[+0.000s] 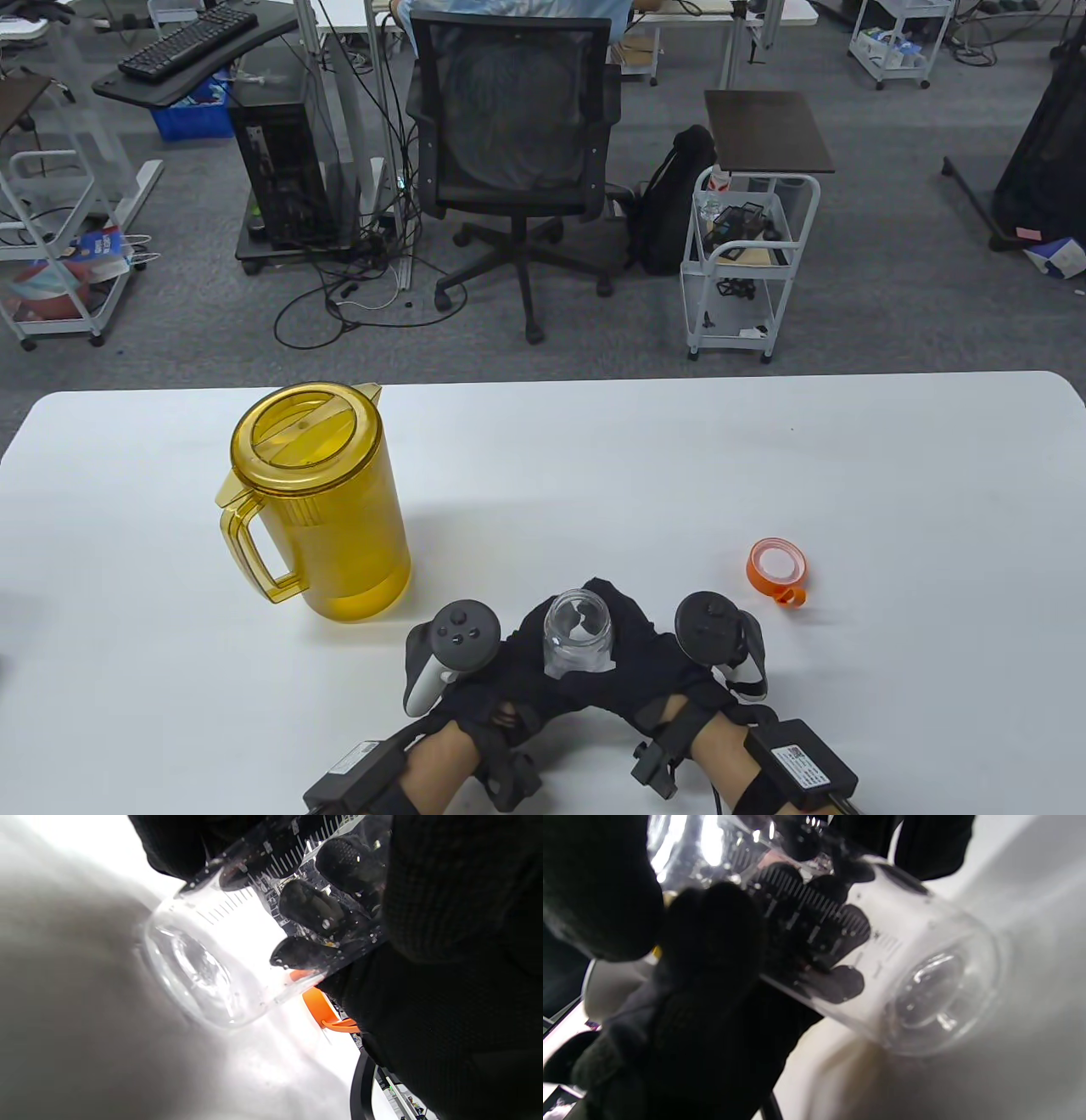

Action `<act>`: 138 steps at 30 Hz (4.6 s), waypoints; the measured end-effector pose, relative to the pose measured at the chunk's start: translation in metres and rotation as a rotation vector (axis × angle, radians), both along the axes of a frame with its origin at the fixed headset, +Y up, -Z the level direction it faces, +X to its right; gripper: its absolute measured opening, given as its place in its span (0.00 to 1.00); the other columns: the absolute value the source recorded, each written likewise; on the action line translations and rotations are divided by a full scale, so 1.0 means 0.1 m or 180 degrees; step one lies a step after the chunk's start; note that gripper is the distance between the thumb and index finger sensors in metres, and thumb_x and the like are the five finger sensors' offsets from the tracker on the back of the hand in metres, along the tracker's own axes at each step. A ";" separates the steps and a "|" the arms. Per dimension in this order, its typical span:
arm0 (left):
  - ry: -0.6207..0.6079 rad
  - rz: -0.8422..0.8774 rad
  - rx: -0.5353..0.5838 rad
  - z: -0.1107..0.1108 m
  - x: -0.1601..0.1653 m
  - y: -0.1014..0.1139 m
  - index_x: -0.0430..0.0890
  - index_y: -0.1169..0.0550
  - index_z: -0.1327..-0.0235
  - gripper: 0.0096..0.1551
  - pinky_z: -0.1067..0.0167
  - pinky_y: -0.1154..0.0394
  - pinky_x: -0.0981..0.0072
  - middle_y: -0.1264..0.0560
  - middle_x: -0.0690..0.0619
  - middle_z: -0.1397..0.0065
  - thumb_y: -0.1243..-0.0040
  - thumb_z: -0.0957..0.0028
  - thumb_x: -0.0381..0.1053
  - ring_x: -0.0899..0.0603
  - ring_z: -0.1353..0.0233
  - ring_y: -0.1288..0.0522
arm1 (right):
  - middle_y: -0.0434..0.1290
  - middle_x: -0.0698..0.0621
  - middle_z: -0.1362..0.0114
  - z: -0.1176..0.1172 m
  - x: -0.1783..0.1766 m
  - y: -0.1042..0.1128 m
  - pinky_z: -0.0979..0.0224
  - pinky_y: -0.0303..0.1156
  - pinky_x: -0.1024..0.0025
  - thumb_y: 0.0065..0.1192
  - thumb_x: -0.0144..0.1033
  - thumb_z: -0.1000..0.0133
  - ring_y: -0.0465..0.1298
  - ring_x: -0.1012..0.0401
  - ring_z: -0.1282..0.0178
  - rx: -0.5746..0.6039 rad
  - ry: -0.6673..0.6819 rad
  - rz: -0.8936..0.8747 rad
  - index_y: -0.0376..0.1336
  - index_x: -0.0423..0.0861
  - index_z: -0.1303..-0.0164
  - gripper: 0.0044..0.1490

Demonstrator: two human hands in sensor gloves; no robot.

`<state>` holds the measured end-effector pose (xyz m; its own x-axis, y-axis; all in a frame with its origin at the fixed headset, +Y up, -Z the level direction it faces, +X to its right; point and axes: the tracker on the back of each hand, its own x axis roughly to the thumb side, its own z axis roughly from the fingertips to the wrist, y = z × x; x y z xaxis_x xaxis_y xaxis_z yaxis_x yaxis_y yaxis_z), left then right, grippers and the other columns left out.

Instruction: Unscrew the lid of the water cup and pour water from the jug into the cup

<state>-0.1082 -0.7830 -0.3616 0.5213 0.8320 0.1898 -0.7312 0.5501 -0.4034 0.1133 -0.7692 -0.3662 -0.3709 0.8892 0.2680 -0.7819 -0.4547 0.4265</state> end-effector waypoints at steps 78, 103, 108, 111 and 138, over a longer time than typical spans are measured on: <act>0.2273 0.1637 0.0881 -0.12 -2.78 0.95 0.61 0.22 0.38 0.36 0.34 0.21 0.47 0.16 0.57 0.47 0.39 0.55 0.79 0.45 0.47 0.15 | 0.54 0.46 0.18 -0.01 0.01 -0.08 0.22 0.62 0.36 0.83 0.67 0.59 0.64 0.44 0.19 0.0101 -0.0077 -0.0236 0.42 0.52 0.20 0.71; 0.3143 0.1565 0.1130 -0.14 -2.65 0.88 0.60 0.19 0.50 0.39 0.46 0.18 0.52 0.15 0.60 0.63 0.46 0.58 0.88 0.49 0.63 0.15 | 0.53 0.46 0.18 -0.01 0.01 -0.09 0.22 0.62 0.35 0.83 0.67 0.58 0.64 0.43 0.19 0.0094 -0.0079 -0.0241 0.42 0.52 0.20 0.71; 0.3251 0.1799 0.1092 -0.17 -2.67 0.86 0.59 0.15 0.61 0.35 0.48 0.19 0.52 0.15 0.59 0.68 0.43 0.56 0.87 0.49 0.65 0.16 | 0.54 0.46 0.18 -0.01 0.01 -0.10 0.22 0.62 0.35 0.83 0.68 0.58 0.64 0.43 0.19 0.0108 -0.0092 -0.0249 0.42 0.52 0.20 0.71; 0.3289 0.1837 0.1103 -0.17 -2.69 0.87 0.59 0.14 0.64 0.35 0.49 0.19 0.53 0.15 0.59 0.69 0.41 0.57 0.87 0.49 0.66 0.16 | 0.54 0.46 0.18 -0.01 0.01 -0.10 0.22 0.63 0.35 0.83 0.68 0.58 0.64 0.43 0.19 0.0121 -0.0088 -0.0250 0.42 0.51 0.20 0.71; 0.1718 0.1254 0.1262 0.17 -2.07 1.85 0.56 0.09 0.72 0.36 0.60 0.16 0.52 0.13 0.59 0.78 0.37 0.60 0.87 0.49 0.76 0.15 | 0.56 0.44 0.19 0.00 0.02 -0.09 0.24 0.66 0.34 0.84 0.67 0.59 0.67 0.42 0.21 0.0277 -0.0168 -0.0258 0.44 0.49 0.20 0.71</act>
